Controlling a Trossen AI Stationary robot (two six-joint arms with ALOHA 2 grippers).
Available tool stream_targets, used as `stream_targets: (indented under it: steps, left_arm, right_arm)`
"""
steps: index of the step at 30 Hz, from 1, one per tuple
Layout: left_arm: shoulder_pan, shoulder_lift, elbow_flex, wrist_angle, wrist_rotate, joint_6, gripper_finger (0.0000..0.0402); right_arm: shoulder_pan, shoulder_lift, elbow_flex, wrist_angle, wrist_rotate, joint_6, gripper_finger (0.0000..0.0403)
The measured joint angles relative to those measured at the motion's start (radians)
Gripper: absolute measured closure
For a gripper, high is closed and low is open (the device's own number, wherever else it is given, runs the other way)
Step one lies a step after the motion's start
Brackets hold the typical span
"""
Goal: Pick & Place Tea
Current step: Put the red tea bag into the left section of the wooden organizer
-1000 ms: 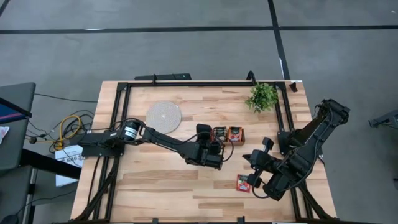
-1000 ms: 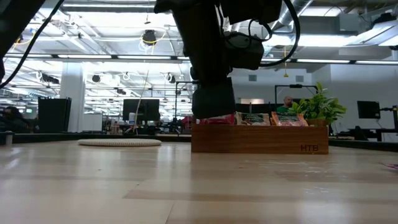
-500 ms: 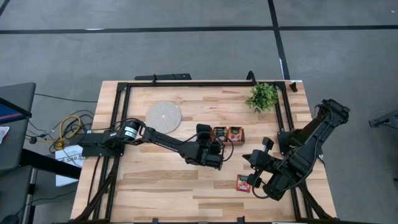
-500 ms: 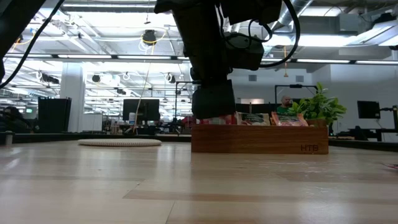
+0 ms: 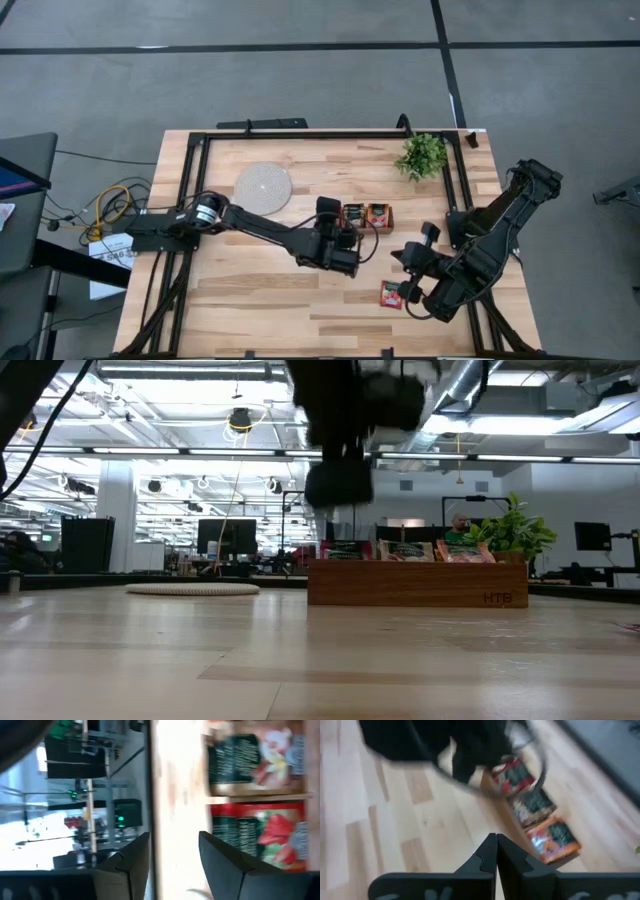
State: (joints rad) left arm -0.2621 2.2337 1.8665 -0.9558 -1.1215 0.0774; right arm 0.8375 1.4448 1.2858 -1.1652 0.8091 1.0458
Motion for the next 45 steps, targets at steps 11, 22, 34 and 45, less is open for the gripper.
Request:
stream_targets:
  steps: [11, 22, 34, 45]
  left_arm:
    - [-0.029, -0.007, 0.402, -0.622, 0.374, -0.759, 0.0241]
    - [-0.154, -0.050, 0.165, -0.613, 0.415, -0.956, 0.0241]
    - [-0.288, -0.363, -0.311, -0.539, 0.472, -1.300, 0.0255]
    - [-0.323, -0.689, -0.631, -0.375, 0.475, -1.381, 0.0286]
  right_arm:
    - [0.024, 0.000, 0.000, 0.042, -0.365, -0.007, 0.0403]
    - [0.079, 0.019, 0.001, 0.144, -0.443, -0.034, 0.0403]
    - [-0.003, 0.246, 0.000, 0.153, -0.552, -0.146, 0.0403]
    - [-0.143, 0.359, 0.000, 0.147, -0.691, -0.235, 0.0294]
